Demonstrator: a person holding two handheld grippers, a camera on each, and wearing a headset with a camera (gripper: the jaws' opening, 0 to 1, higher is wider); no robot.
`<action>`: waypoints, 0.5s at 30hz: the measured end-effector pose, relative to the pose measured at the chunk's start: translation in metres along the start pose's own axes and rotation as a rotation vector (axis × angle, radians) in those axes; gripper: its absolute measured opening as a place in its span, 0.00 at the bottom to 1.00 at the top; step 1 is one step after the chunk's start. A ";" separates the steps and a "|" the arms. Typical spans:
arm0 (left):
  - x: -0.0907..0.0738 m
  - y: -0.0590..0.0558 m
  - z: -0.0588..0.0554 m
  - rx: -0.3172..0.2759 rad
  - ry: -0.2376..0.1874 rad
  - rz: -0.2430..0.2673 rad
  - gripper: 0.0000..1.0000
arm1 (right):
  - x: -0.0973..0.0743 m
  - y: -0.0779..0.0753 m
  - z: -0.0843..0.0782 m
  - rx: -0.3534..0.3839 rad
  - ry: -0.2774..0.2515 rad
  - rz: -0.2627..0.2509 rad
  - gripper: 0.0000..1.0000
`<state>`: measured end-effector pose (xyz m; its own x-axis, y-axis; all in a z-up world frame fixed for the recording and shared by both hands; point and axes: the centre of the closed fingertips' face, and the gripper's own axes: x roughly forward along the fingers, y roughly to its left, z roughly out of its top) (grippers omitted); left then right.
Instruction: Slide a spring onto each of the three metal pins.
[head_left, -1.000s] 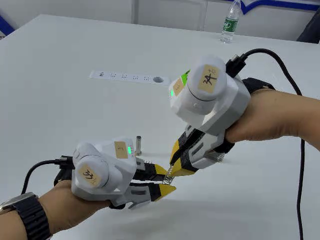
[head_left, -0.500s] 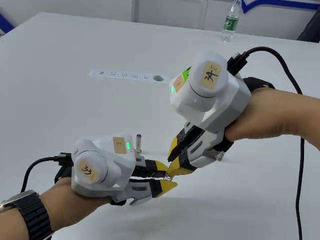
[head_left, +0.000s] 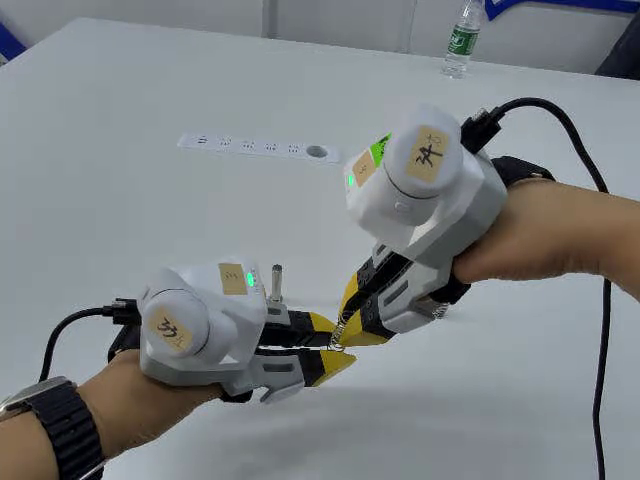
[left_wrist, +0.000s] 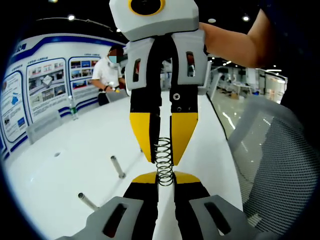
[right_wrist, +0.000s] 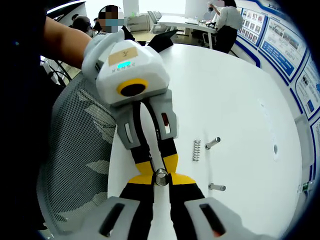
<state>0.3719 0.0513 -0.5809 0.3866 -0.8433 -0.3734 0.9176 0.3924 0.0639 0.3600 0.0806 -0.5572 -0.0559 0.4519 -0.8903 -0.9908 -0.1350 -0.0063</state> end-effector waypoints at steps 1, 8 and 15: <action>0.000 0.001 0.000 0.001 0.000 0.004 0.11 | 0.000 -0.001 0.001 -0.003 0.000 -0.002 0.12; -0.002 0.005 -0.002 0.005 0.012 0.020 0.21 | -0.003 -0.008 0.003 -0.001 0.007 -0.013 0.12; -0.013 0.014 -0.006 -0.008 0.011 0.043 0.26 | -0.014 -0.022 -0.003 0.015 0.015 -0.040 0.12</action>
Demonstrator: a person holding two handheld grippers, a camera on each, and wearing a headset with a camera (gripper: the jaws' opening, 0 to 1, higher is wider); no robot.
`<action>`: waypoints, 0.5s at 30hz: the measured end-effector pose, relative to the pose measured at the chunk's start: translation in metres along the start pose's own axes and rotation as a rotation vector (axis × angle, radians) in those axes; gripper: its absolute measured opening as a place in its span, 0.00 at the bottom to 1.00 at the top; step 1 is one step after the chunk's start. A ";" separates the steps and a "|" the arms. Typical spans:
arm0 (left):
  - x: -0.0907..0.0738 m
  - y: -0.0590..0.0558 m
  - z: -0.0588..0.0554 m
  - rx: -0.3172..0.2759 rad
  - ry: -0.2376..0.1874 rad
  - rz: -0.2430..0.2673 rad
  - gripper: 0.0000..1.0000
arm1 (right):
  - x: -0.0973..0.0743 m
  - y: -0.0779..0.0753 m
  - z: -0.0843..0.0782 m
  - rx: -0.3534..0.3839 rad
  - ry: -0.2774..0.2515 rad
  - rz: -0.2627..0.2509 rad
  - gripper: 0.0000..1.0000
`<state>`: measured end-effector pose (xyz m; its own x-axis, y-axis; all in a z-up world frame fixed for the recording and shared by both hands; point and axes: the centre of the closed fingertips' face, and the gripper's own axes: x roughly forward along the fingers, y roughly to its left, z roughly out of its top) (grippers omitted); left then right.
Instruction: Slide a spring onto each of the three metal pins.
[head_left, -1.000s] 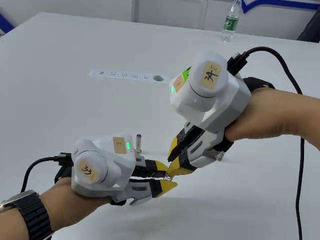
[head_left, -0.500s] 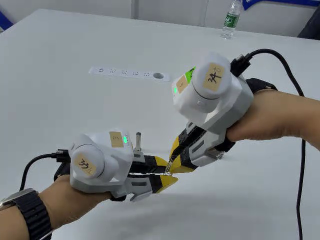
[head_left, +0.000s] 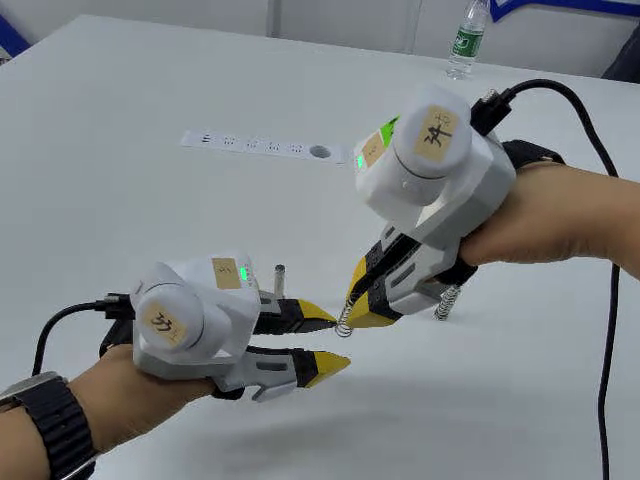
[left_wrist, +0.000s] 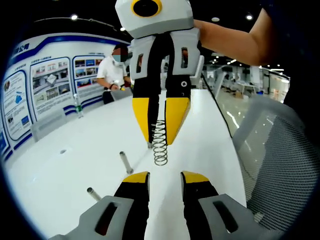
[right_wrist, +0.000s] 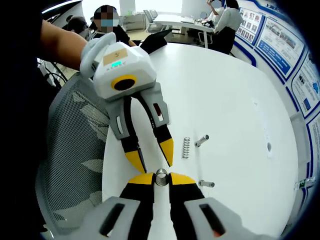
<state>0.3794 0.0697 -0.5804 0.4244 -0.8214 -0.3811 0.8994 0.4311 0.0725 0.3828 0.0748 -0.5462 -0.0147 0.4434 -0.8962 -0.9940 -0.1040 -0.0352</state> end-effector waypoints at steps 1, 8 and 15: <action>-0.002 0.002 0.000 -0.005 -0.001 0.006 0.27 | -0.002 -0.004 -0.002 0.006 0.003 -0.009 0.12; -0.017 0.015 -0.007 -0.052 -0.003 0.060 0.36 | -0.017 -0.032 -0.015 0.046 0.017 -0.074 0.12; -0.033 0.028 -0.014 -0.082 -0.001 0.120 0.47 | -0.020 -0.060 -0.031 0.106 0.024 -0.130 0.12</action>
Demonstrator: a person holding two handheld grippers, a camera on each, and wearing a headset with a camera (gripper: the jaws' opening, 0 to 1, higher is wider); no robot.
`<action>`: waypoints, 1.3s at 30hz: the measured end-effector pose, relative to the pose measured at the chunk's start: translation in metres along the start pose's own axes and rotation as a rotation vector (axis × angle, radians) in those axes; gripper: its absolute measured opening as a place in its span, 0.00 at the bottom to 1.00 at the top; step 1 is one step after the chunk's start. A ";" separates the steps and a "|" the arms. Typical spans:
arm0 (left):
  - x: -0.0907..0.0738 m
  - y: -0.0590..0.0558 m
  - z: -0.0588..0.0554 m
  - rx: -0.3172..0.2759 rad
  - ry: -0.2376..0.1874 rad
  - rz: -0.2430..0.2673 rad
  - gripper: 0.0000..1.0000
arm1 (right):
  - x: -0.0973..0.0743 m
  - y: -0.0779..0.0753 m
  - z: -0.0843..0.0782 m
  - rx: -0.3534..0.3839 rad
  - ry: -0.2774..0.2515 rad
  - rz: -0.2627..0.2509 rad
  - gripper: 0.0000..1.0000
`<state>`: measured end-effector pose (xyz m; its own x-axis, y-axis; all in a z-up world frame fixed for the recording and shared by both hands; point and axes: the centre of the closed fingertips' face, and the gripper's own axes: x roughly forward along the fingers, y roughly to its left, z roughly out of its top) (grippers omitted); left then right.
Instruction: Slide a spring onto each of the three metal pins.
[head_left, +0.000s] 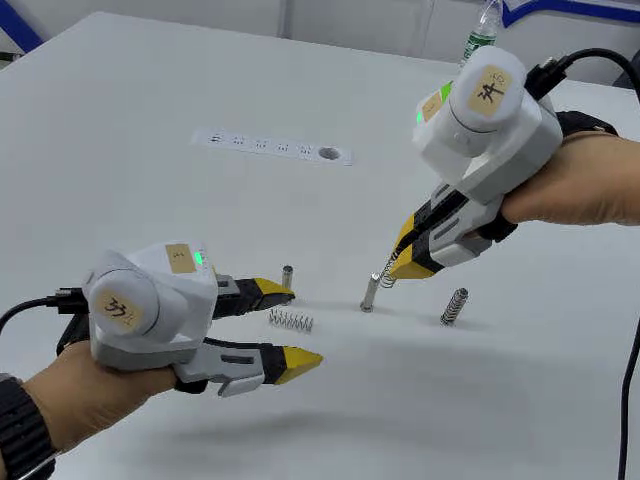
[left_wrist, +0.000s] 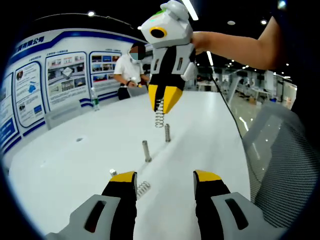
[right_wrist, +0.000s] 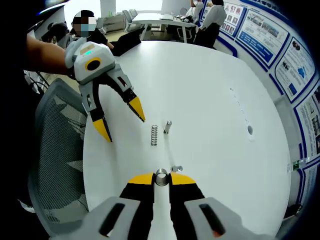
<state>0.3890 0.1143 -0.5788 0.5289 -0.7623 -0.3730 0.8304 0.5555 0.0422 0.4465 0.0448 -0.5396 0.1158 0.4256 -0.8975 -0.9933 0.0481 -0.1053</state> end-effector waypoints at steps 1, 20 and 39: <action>-0.003 0.003 -0.001 -0.007 0.000 0.010 0.48 | 0.002 -0.004 -0.003 0.007 0.005 -0.008 0.12; -0.021 0.015 -0.013 -0.057 0.008 0.099 0.64 | 0.036 -0.029 -0.008 0.035 0.033 -0.033 0.12; -0.020 0.016 -0.015 -0.071 0.006 0.107 0.64 | 0.058 -0.026 -0.015 0.054 0.074 0.001 0.12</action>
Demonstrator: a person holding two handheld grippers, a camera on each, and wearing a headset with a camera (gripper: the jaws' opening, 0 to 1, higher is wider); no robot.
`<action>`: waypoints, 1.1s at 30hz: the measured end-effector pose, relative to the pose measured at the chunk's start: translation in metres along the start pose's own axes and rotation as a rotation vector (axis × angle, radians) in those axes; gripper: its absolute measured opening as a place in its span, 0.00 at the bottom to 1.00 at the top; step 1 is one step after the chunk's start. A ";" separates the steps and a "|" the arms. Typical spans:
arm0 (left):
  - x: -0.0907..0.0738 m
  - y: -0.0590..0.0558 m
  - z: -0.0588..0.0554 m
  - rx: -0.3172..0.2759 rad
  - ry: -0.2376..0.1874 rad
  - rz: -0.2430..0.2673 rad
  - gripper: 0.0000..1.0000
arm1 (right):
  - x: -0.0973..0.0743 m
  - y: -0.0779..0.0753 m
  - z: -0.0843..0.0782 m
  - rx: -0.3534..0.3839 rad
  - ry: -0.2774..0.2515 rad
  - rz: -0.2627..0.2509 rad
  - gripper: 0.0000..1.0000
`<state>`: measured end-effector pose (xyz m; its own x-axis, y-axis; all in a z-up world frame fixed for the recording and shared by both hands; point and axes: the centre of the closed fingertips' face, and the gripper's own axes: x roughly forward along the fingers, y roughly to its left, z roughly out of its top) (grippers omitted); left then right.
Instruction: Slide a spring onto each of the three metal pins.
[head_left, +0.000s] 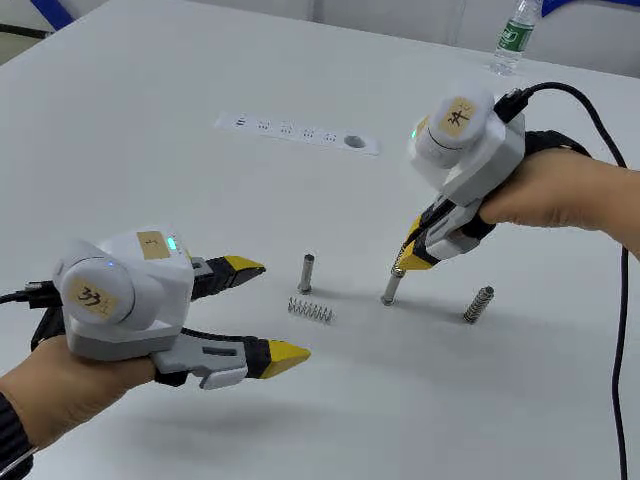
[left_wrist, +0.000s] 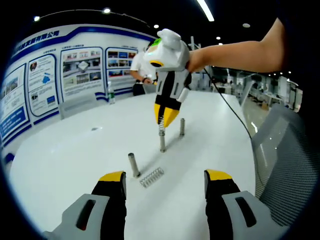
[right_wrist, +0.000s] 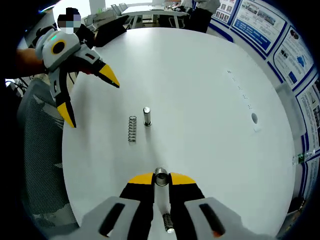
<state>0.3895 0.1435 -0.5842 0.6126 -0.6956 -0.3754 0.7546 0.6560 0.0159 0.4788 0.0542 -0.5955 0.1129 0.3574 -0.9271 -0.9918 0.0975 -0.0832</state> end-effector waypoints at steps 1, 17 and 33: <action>0.000 0.000 0.000 0.000 0.000 0.000 0.64 | 0.002 0.000 -0.001 -0.001 0.004 -0.003 0.12; -0.002 0.005 -0.004 0.000 0.011 0.011 0.63 | 0.033 0.003 -0.016 0.034 0.064 0.022 0.12; -0.003 0.006 -0.005 0.001 0.018 0.015 0.63 | 0.032 0.002 -0.015 0.028 0.043 0.014 0.18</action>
<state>0.3913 0.1511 -0.5880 0.6195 -0.6805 -0.3914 0.7456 0.6660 0.0223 0.4791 0.0525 -0.6309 0.0955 0.3187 -0.9430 -0.9911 0.1192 -0.0601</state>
